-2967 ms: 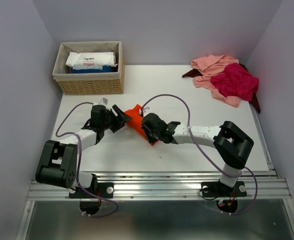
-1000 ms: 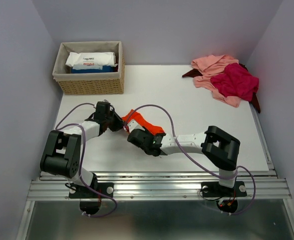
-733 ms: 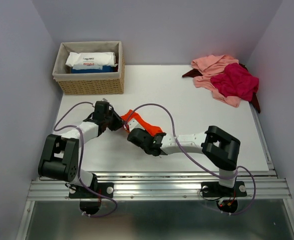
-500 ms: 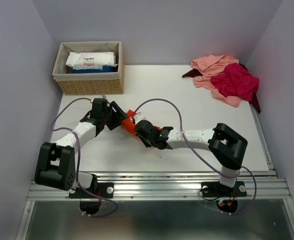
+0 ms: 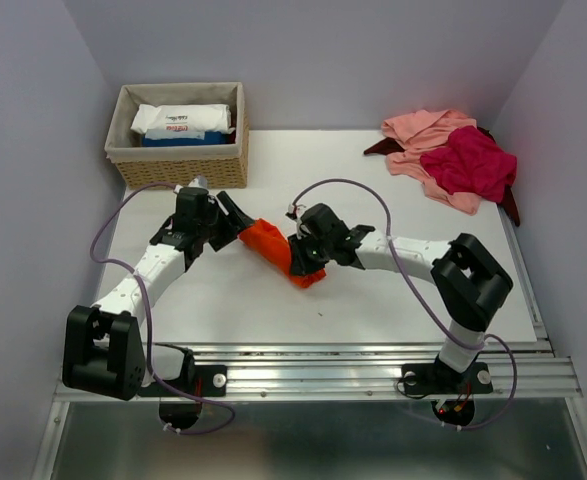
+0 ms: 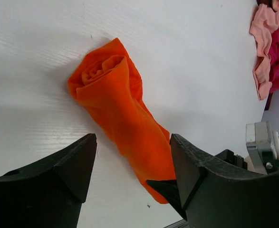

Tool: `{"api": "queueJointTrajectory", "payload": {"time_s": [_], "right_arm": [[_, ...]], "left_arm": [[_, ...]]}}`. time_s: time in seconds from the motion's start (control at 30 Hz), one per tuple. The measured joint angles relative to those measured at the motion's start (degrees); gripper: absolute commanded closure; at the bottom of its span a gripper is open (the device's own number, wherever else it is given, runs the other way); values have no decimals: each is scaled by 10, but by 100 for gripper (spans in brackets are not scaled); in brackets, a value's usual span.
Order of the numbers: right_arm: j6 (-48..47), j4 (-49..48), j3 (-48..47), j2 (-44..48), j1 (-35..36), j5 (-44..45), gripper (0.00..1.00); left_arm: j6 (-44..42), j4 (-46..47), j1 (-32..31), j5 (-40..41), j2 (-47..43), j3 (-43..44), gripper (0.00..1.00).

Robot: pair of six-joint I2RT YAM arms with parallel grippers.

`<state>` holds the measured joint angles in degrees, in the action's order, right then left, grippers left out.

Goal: Roll the t-shirts
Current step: Roll the T-shirt to the center of the board.

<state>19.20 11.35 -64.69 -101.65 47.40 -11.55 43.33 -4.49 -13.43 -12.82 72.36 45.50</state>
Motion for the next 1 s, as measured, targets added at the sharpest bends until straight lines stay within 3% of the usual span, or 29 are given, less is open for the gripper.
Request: {"api": "queueJointTrajectory", "payload": {"time_s": [0.47, 1.0], "right_arm": [[105, -75, 47, -14, -107, -234, 99], [182, -158, 74, -70, -148, -354, 99]], "left_arm": [[-10, 0, -22, -8, 6, 6, 27], [-24, 54, -64, -41, 143, 71, 30]]}}
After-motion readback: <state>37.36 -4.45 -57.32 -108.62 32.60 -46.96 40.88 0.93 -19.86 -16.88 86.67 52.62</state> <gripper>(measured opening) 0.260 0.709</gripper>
